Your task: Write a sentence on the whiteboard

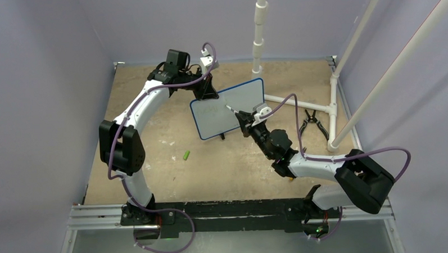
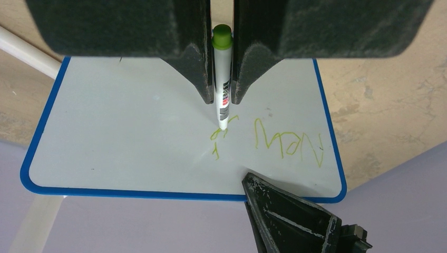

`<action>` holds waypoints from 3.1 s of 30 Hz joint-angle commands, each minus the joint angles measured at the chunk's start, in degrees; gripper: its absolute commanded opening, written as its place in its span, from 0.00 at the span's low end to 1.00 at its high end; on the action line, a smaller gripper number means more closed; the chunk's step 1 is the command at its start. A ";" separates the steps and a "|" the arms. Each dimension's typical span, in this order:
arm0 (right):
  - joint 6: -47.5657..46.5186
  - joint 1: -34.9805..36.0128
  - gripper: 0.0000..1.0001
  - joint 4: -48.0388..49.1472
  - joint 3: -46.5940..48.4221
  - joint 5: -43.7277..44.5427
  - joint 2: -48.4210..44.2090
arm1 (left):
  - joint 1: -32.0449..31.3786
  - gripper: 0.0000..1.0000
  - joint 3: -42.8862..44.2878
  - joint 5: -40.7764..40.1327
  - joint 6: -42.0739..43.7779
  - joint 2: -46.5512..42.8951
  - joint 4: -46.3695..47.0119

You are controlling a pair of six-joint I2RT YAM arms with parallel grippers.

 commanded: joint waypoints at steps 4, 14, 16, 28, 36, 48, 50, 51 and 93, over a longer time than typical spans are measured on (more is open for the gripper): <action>-0.95 -0.29 0.00 2.27 2.89 1.89 0.90 | 0.61 0.00 -1.41 -1.25 2.18 -1.00 -1.34; -0.95 -0.29 0.00 3.29 2.57 3.99 0.27 | 0.66 0.00 -1.48 -1.17 2.09 -0.82 -1.27; -0.95 -0.29 0.00 3.49 2.37 4.10 -0.01 | 0.66 0.00 -1.49 -1.17 2.10 -0.82 -1.26; -2.29 -0.29 0.00 1.92 2.25 6.71 0.89 | 0.65 0.00 -1.57 -0.90 2.02 -1.28 -1.10; -1.65 -0.29 0.00 -2.74 2.82 6.10 1.39 | 0.64 0.00 -1.62 -0.64 1.92 -1.37 -0.87; 0.98 -0.21 0.00 -7.69 4.25 3.70 2.68 | 0.70 0.00 -1.69 -0.64 1.83 -1.27 -0.65; 0.98 -0.21 0.00 -7.22 4.30 2.86 2.55 | 0.70 0.00 -1.66 -0.64 1.86 -1.27 -0.61; 0.98 -0.20 0.00 -6.92 4.30 2.40 2.44 | 0.70 0.00 -1.66 -0.64 1.76 -1.26 -0.55; 0.38 -0.29 0.00 4.02 2.89 7.40 0.46 | 0.70 0.00 -1.95 -0.36 1.56 -1.04 -0.41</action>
